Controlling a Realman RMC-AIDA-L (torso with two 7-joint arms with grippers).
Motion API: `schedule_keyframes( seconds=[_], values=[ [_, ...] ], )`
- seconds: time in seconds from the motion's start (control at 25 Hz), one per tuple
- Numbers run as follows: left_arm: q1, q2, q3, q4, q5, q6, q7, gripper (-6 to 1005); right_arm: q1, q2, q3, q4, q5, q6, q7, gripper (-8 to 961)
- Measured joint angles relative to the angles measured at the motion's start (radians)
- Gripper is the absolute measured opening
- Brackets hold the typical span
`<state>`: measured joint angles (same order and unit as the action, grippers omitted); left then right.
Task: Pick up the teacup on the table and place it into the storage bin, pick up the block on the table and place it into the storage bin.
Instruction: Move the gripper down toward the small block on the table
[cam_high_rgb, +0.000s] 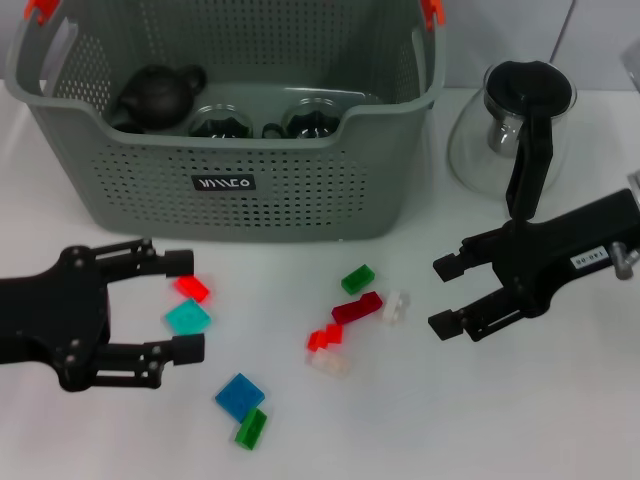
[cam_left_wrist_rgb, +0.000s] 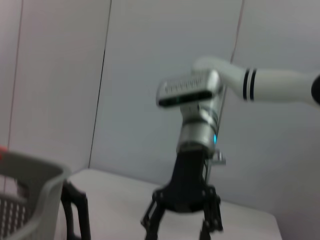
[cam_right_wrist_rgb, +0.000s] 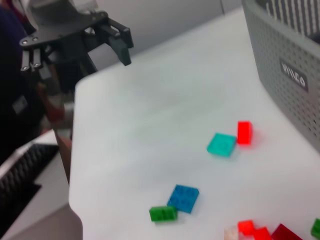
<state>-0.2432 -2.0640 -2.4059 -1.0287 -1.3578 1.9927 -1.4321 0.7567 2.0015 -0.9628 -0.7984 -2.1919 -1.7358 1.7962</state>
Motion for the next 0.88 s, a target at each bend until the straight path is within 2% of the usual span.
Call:
schedule_keyframes(
  seconds=[0.12, 0.2, 0.64, 0.88],
  values=[
    [-0.020, 0.026, -0.005, 0.090, 0.018, -0.003, 0.028, 860, 0.041, 0.007, -0.014, -0.045, -0.065, -0.006, 0.099, 912],
    [-0.029, 0.036, -0.007, 0.132, 0.019, -0.005, 0.041, 860, 0.072, 0.014, -0.030, -0.070, -0.111, -0.008, 0.160, 911],
    [-0.046, 0.040, -0.021, 0.188, 0.042, -0.034, 0.068, 860, 0.240, 0.088, -0.073, -0.070, -0.386, 0.030, 0.359, 911],
    [-0.045, 0.041, -0.022, 0.218, 0.064, -0.049, 0.102, 859, 0.260, 0.100, -0.228, -0.046, -0.410, 0.147, 0.462, 911]
  ],
)
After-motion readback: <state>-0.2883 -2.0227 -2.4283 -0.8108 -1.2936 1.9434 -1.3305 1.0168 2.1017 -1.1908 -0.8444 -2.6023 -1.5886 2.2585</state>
